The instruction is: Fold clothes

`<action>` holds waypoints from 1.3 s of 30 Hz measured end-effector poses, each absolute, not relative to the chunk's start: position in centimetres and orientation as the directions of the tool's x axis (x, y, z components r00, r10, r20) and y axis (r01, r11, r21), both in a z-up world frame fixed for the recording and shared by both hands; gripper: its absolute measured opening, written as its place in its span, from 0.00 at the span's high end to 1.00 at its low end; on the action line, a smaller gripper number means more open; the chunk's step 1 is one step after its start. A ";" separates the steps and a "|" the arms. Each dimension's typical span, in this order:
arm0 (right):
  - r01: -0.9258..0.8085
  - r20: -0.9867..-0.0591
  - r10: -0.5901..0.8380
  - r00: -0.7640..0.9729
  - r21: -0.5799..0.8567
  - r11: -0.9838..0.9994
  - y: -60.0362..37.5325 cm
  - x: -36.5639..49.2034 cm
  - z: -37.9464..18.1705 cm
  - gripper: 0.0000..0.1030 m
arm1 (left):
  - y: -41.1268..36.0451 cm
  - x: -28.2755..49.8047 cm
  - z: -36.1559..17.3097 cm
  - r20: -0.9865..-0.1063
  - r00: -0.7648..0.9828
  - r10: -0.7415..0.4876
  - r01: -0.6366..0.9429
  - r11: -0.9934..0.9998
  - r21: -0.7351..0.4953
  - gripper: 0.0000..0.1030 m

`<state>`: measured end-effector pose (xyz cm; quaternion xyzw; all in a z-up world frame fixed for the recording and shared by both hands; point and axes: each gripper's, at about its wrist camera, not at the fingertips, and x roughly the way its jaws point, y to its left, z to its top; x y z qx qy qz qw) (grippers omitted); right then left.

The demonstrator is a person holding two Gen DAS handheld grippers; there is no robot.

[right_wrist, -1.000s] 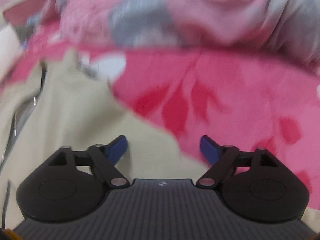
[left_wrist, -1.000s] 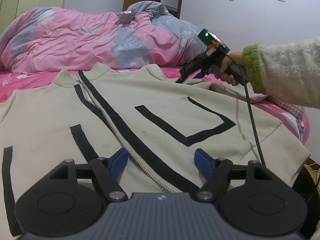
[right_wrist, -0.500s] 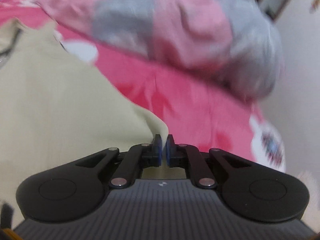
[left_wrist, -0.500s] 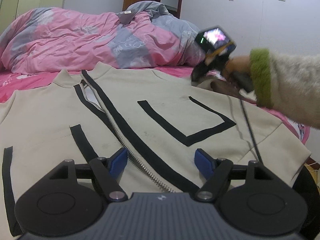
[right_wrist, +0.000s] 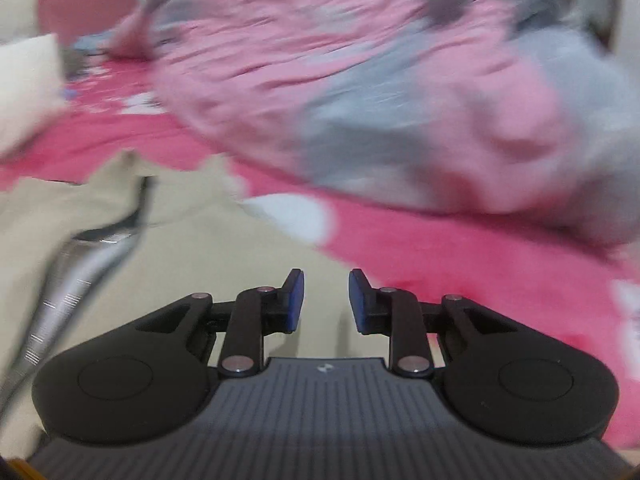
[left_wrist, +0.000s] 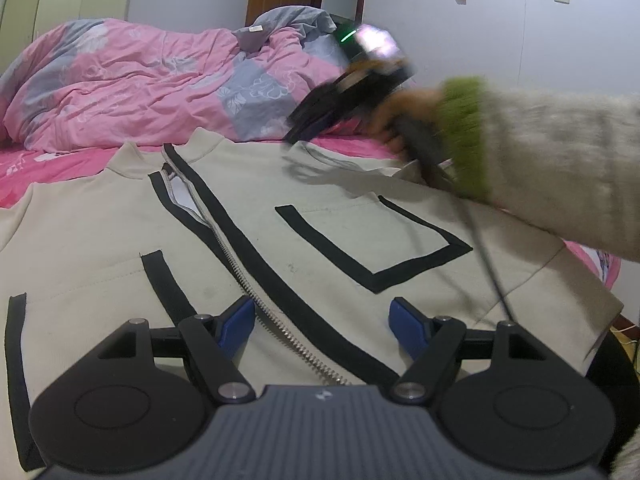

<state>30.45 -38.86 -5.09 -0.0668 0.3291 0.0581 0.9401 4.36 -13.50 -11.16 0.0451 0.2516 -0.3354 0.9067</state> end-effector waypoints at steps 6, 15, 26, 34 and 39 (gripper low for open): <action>-0.122 -0.711 0.079 0.699 -0.009 0.992 -38.0 34.9 -8.9 0.78 | -13.1 4.2 -11.3 -0.473 0.647 -0.598 0.633 0.767 -0.104 0.28; -0.370 -0.678 0.337 0.654 0.102 0.923 -29.3 33.8 -5.2 0.70 | -12.7 4.4 -11.2 -0.458 0.640 -0.617 0.635 0.760 -0.135 0.28; -0.061 -0.684 0.581 0.441 0.622 0.780 -28.5 37.2 -9.5 0.70 | -11.9 4.6 -11.4 -0.431 0.629 -0.648 0.635 0.747 -0.196 0.28; -0.105 -0.679 0.521 0.517 0.554 0.826 -27.0 37.5 -9.1 0.88 | -11.5 4.4 -11.5 -0.419 0.627 -0.657 0.635 0.742 -0.213 0.28; -0.129 -0.670 0.484 0.563 0.507 0.852 -26.1 37.7 -8.9 0.93 | -11.3 4.3 -11.6 -0.417 0.627 -0.658 0.635 0.742 -0.216 0.28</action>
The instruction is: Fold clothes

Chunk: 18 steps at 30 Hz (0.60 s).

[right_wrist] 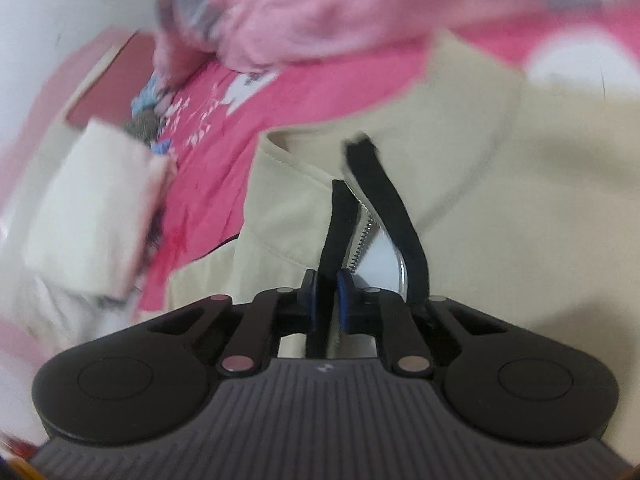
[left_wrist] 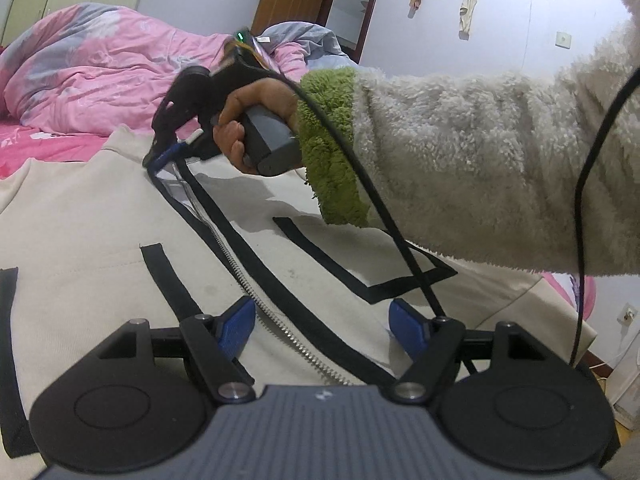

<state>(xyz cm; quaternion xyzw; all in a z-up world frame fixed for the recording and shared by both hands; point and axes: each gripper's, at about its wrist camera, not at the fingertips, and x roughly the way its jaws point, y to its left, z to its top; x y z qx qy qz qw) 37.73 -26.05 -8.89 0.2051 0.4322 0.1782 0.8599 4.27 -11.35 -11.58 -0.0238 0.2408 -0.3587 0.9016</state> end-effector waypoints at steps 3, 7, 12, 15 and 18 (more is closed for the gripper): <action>-0.207 -0.696 0.356 0.623 0.293 0.934 -23.9 37.1 -7.9 0.99 | -11.3 4.3 -11.5 -0.418 0.627 -0.658 0.636 0.742 -0.214 0.28; -0.270 -0.710 0.130 0.692 -0.087 0.959 -21.6 36.6 -9.2 1.00 | -11.5 4.4 -11.5 -0.420 0.628 -0.655 0.635 0.743 -0.210 0.28; -0.271 -0.675 0.174 0.717 -0.040 0.962 -22.7 35.8 -7.8 0.98 | -11.5 4.4 -11.5 -0.418 0.627 -0.657 0.636 0.742 -0.213 0.28; -0.379 -0.627 0.291 0.722 -0.008 0.925 -22.3 34.5 -6.1 0.97 | -11.4 4.5 -11.5 -0.417 0.626 -0.659 0.636 0.741 -0.216 0.28; -0.499 -0.648 0.393 0.653 0.023 0.867 -21.0 34.4 -6.5 0.96 | -11.5 4.5 -11.4 -0.418 0.627 -0.657 0.636 0.742 -0.212 0.28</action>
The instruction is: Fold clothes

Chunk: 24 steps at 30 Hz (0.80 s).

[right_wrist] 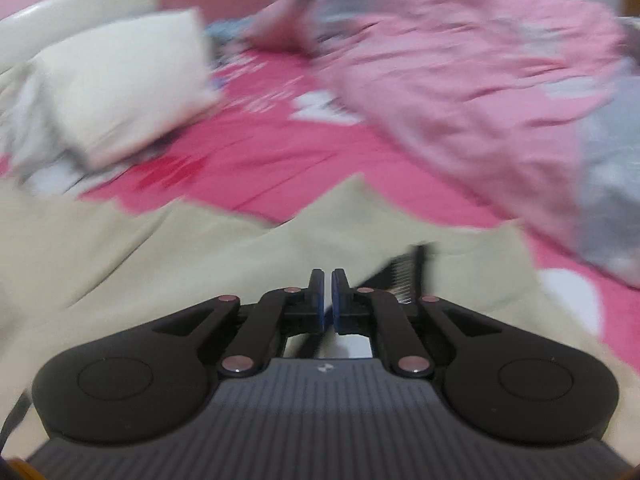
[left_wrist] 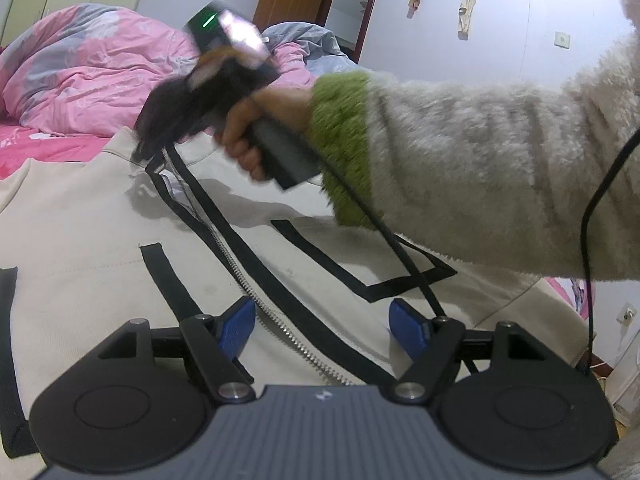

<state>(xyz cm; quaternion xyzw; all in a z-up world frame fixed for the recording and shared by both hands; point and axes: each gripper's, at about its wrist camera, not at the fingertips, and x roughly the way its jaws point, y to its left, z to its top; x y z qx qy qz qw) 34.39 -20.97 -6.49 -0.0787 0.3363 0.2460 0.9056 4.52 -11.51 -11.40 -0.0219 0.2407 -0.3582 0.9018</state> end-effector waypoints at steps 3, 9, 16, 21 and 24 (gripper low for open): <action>-0.516 -0.727 0.332 0.601 -0.036 0.856 -19.4 35.6 -10.0 0.94 | -11.5 4.6 -11.4 -0.420 0.630 -0.653 0.634 0.745 -0.208 0.28; -0.441 -0.624 0.395 0.674 0.089 0.893 -22.2 35.6 -6.5 0.88 | -11.3 4.9 -11.5 -0.413 0.625 -0.662 0.636 0.739 -0.223 0.28; -0.251 -0.641 0.332 0.692 0.218 0.943 -26.9 37.7 -7.9 0.86 | -11.3 4.9 -11.4 -0.412 0.625 -0.663 0.636 0.739 -0.225 0.28; -0.287 -0.645 0.375 0.666 0.242 0.927 -26.3 37.8 -10.1 0.85 | -11.4 4.8 -11.4 -0.414 0.625 -0.662 0.635 0.739 -0.224 0.28; -0.293 -0.635 0.398 0.662 0.270 0.917 -27.5 36.7 -8.0 0.85 | -11.3 4.8 -11.3 -0.413 0.623 -0.664 0.633 0.738 -0.232 0.28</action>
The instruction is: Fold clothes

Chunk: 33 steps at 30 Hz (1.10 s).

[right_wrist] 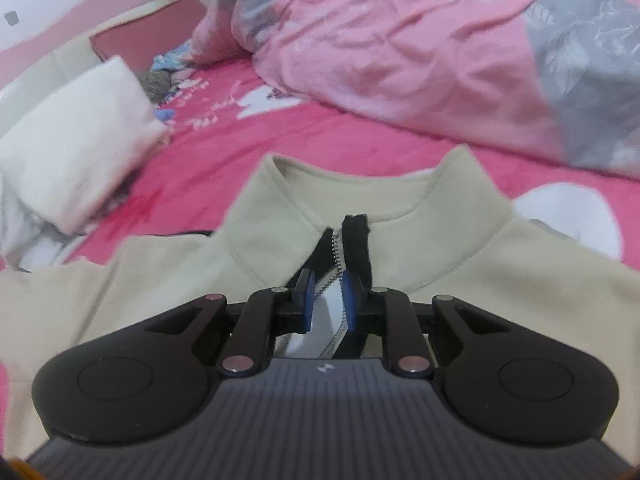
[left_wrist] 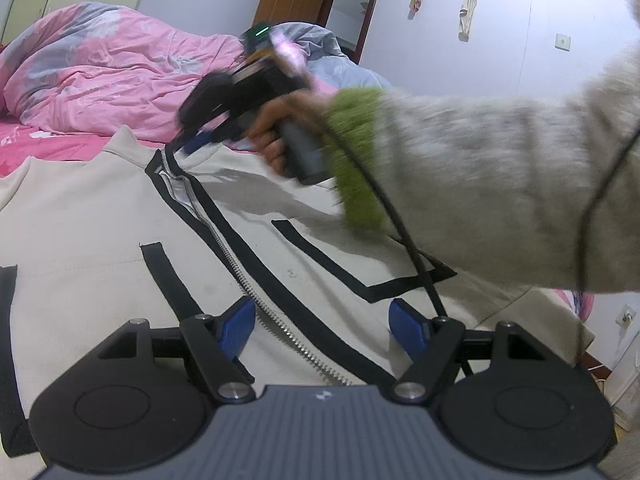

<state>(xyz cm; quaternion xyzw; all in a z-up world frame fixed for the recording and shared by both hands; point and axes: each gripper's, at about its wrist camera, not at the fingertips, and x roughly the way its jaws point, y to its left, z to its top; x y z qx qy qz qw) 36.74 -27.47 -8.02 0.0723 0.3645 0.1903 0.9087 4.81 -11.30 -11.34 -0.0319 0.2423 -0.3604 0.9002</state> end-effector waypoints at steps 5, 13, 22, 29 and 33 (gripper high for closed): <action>-0.269 -0.534 0.396 0.747 0.303 0.914 -32.8 29.4 -1.7 0.85 | -10.6 5.1 -10.7 -0.417 0.606 -0.677 0.620 0.731 -0.285 0.26; -0.194 -0.419 0.324 0.848 0.325 0.926 -41.3 12.0 5.0 0.70 | -10.5 2.7 -8.0 -0.427 0.630 -0.648 0.617 0.753 -0.231 0.26; -0.057 -0.465 0.256 0.847 0.400 0.915 -43.7 -1.2 -2.0 0.48 | -15.7 -0.4 -8.1 -0.515 0.614 -0.599 0.681 0.731 -0.038 0.26; 0.046 -0.556 0.188 0.810 0.379 0.924 -41.3 -2.5 -10.8 0.43 | -17.4 -1.3 -8.8 -0.576 0.616 -0.538 0.692 0.719 0.070 0.23; 0.026 -0.490 0.218 0.844 0.443 0.896 -42.9 -3.1 -8.8 0.28 | -17.3 -0.9 -8.3 -0.589 0.605 -0.536 0.689 0.724 0.050 0.23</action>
